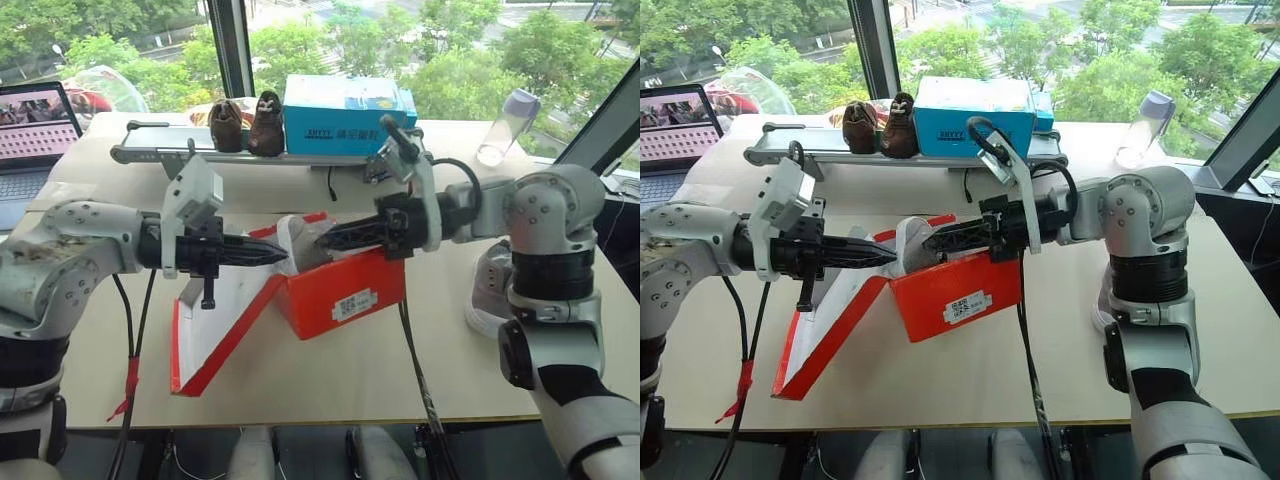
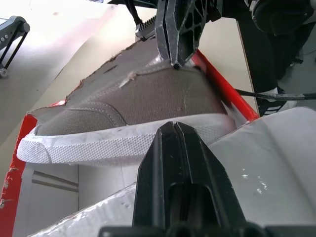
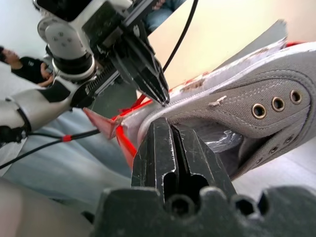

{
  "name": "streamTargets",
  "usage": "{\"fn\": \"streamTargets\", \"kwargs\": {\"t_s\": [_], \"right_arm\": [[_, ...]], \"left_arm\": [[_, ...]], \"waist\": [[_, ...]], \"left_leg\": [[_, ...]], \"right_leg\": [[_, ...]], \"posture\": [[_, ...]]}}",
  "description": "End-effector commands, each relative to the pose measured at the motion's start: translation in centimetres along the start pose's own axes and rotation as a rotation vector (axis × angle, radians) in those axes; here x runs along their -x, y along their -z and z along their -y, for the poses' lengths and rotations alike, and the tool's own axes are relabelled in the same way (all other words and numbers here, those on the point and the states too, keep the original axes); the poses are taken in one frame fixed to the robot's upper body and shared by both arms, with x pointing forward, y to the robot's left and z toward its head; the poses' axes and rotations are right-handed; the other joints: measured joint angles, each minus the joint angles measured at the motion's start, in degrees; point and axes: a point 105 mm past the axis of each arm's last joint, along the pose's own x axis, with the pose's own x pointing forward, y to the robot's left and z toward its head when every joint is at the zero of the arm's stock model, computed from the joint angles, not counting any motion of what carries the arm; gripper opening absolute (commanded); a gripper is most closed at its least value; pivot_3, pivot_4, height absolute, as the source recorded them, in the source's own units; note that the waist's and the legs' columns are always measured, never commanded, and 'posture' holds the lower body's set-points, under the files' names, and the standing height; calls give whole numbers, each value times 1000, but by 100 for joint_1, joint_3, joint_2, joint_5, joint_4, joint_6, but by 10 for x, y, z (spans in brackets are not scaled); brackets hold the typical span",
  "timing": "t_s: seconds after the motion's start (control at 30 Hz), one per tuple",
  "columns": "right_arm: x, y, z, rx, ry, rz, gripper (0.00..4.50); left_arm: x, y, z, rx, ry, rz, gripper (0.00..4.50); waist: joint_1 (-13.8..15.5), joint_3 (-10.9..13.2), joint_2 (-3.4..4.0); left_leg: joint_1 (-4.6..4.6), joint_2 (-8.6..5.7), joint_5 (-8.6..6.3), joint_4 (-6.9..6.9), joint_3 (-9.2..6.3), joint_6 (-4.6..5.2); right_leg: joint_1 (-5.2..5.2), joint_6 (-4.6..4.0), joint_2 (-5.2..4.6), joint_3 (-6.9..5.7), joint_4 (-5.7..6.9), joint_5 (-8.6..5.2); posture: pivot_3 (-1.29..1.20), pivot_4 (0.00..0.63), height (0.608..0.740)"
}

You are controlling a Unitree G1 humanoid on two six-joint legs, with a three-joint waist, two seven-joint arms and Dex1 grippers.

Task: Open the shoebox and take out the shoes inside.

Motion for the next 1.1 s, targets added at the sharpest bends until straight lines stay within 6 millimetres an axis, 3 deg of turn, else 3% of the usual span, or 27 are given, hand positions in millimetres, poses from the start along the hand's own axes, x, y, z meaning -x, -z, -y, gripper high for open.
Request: {"fn": "streamTargets", "kwargs": {"t_s": [0.03, 0.17, 0.33, 0.63, 0.73, 0.83, 0.97, 1.1], "right_arm": [[6, -26, -6, 70, 9, 126, 35], [3, -34, 5, 67, 66, 203, 35], [10, -45, -1, 72, 56, 245, 35], [77, -90, -11, 209, 210, 345, 35], [101, -94, -1, 276, 334, 337, 35], [126, -74, 23, 367, 489, 215, 35], [155, -24, 68, 381, 637, -39, 35], [159, 27, 84, 386, 604, -302, 35]], "left_arm": [[1, -11, 1, -64, 6, 16, 0], [2, -11, 2, -65, 7, 11, 0], [3, -11, 2, -63, 8, 7, 0], [-3, -10, 1, -64, 28, 15, 0], [-5, -10, 1, -68, 36, 16, 0], [-5, -10, 1, -71, 41, 18, 0], [-6, -10, 1, -72, 45, 18, 0], [-5, -9, 1, -67, 48, 13, 0]], "waist": [[-5, 0, 0], [-14, 0, 0], [-10, 1, 1], [35, 5, 4], [44, 5, 4], [79, 5, 4], [83, 5, 4], [86, 13, 17]], "left_leg": [[0, 0, 0, 0, 0, 0], [0, 0, 0, -1, 0, 0], [-1, 0, 0, -3, 0, 0], [-2, -3, 0, -9, 1, 0], [-2, -3, 0, -9, 1, 0], [-2, -6, 0, -9, 3, 0], [-2, -6, 0, -4, 5, 0], [-1, -8, 0, -3, 8, 0]], "right_leg": [[0, 0, 0, 0, 0, 0], [0, 0, 0, 0, 0, 0], [-1, 0, 0, 0, -1, 0], [-1, 0, -3, 0, -8, 0], [-1, 0, -3, 0, -9, -1], [-1, 1, -5, 0, -11, -1], [0, 3, -6, 2, -15, -2], [-5, 4, -6, 9, -11, -3]], "posture": [[0, 150, 740], [0, 150, 740], [0, 150, 740], [0, 150, 740], [0, 150, 740], [0, 150, 740], [0, 150, 740], [0, 150, 740]]}}
